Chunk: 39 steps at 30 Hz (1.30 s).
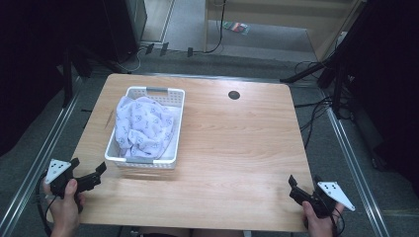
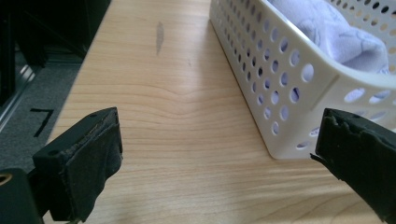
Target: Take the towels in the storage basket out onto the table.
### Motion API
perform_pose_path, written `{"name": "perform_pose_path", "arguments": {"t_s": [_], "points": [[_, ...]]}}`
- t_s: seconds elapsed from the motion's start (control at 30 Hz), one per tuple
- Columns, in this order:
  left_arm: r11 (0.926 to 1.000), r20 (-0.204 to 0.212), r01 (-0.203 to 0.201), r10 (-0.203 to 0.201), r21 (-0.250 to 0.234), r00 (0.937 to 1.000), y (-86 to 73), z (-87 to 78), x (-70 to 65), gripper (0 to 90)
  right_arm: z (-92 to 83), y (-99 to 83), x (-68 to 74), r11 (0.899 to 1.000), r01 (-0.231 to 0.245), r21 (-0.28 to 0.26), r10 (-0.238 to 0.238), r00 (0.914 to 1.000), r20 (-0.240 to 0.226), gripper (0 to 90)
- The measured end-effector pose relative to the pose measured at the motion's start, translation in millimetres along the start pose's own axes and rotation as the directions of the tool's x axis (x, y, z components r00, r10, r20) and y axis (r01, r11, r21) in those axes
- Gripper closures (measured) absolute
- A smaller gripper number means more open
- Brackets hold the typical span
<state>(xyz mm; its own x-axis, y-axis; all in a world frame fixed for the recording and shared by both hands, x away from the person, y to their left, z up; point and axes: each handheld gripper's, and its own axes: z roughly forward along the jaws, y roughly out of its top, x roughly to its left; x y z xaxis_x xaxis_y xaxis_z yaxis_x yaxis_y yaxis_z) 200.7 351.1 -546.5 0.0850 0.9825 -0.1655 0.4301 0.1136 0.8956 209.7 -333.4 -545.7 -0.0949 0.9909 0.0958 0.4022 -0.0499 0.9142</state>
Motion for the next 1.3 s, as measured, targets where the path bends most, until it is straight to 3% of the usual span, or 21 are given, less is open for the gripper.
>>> {"name": "perform_pose_path", "arguments": {"t_s": [0.13, 0.33, 0.7, 0.83, 1.07, 1.2, 1.3], "points": [[0.999, 0.001, 0.039, -0.039, -0.02, 0.9992, 7.3, -8.0, 0.6, 0.0, 1.3, 0.4, 0.7, 1.0, 0.006, 0.014, -0.006, 1.0, -0.002, 9.5], [0.9995, 0.011, 0.022, -0.021, -0.023, 0.9997, 31.1, -16.0, -13.1, 0.0, 2.2, 0.8, 0.8, 1.0, 0.009, 0.021, -0.009, 0.9999, -0.006, 9.5], [0.9955, 0.075, -0.084, 0.08, 0.045, 0.9939, 70.2, -8.5, -52.0, 0.0, 2.1, 0.6, 1.4, 1.0, 0.012, 0.018, -0.011, 0.9999, -0.007, 9.1], [0.9915, 0.084, -0.101, 0.094, 0.082, 0.992, 88.7, 0.3, -64.4, 0.0, 2.4, 0.8, 1.1, 1.0, 0.008, 0.021, -0.008, 1.0, -0.006, 9.1], [0.9715, 0.097, -0.157, 0.141, 0.177, 0.9852, 117.8, 26.7, -85.2, 0.0, 2.0, 0.8, 0.6, 1.0, 0.004, 0.022, -0.004, 1.0, -0.008, 9.1], [0.9533, 0.095, -0.19, 0.172, 0.235, 0.9806, 125.0, 45.5, -95.0, 0.0, 2.0, 0.8, 0.4, 1.0, 0.003, 0.02, -0.003, 1.0, -0.008, 9.1], [0.9317, 0.104, -0.212, 0.189, 0.295, 0.9765, 127.6, 61.5, -102.4, 0.0, 2.0, 0.8, 0.6, 1.0, 0.006, 0.021, -0.006, 0.9999, -0.008, 9.1]]}}
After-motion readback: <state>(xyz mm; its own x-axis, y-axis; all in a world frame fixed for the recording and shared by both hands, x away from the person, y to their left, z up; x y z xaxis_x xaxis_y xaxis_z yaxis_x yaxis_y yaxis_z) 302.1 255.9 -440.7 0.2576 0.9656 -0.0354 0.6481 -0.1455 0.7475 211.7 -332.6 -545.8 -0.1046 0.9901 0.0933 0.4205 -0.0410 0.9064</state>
